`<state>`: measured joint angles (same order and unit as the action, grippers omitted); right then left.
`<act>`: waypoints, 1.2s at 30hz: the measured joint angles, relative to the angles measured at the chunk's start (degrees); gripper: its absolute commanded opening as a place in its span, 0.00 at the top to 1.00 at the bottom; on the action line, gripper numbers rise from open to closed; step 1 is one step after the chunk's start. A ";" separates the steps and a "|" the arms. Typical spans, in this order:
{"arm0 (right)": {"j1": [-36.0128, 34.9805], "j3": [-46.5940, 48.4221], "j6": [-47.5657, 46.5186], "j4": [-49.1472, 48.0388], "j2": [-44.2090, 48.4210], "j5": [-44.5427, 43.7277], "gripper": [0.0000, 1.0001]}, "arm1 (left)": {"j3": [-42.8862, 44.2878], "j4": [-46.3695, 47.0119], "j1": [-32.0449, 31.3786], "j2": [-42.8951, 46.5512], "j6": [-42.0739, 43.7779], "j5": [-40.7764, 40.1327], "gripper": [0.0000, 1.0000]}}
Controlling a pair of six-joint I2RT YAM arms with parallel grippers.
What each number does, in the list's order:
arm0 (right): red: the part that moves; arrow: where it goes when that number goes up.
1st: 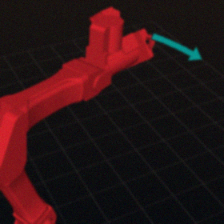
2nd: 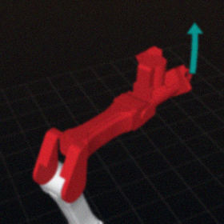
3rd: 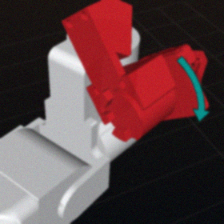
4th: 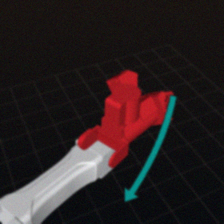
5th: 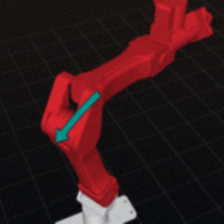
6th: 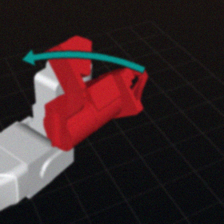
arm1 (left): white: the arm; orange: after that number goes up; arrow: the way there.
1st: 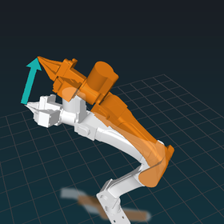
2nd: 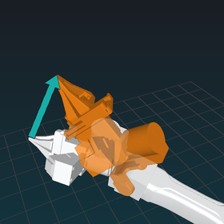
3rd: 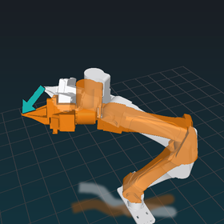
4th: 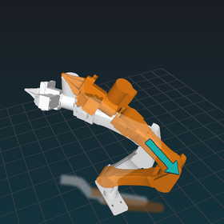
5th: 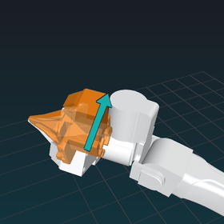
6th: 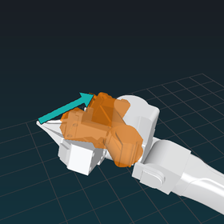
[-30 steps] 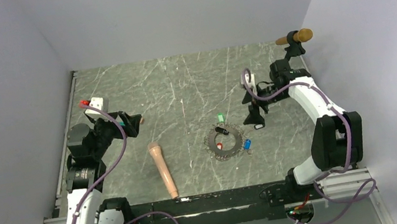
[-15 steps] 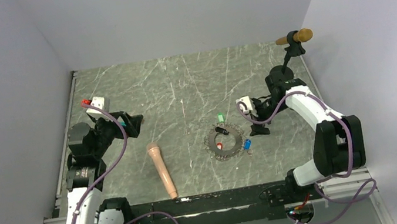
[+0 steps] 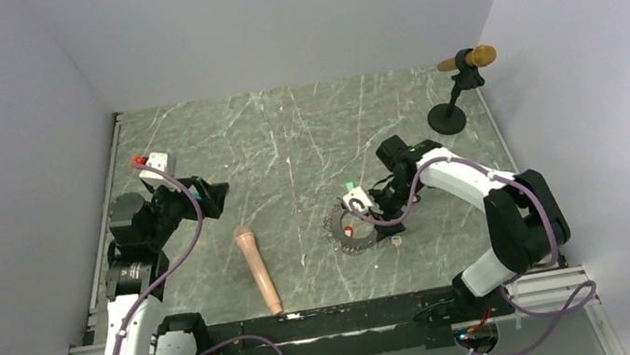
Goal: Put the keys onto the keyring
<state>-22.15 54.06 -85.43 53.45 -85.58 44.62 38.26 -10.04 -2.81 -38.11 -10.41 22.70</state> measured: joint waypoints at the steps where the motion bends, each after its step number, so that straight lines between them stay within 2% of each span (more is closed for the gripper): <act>1: -1.14 -0.17 0.28 -0.13 -0.66 -0.52 0.37 | 0.00 -0.04 0.00 -0.04 0.00 0.02 0.02; 5: -6.27 -0.22 2.36 -1.68 -3.43 -2.60 0.45 | 0.00 -0.02 0.00 -0.13 0.02 0.22 0.02; 9: -9.05 -0.22 3.98 -2.60 -5.49 -4.28 0.48 | 0.00 -0.04 0.00 -0.13 0.02 0.28 0.02; 36: -13.05 0.28 6.58 -5.35 -9.68 -8.44 0.74 | 0.00 -0.02 0.00 -0.13 0.00 0.50 0.02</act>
<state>-35.20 54.35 -78.85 48.10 -95.26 36.18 38.26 -10.07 -2.81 -38.24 -10.41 23.20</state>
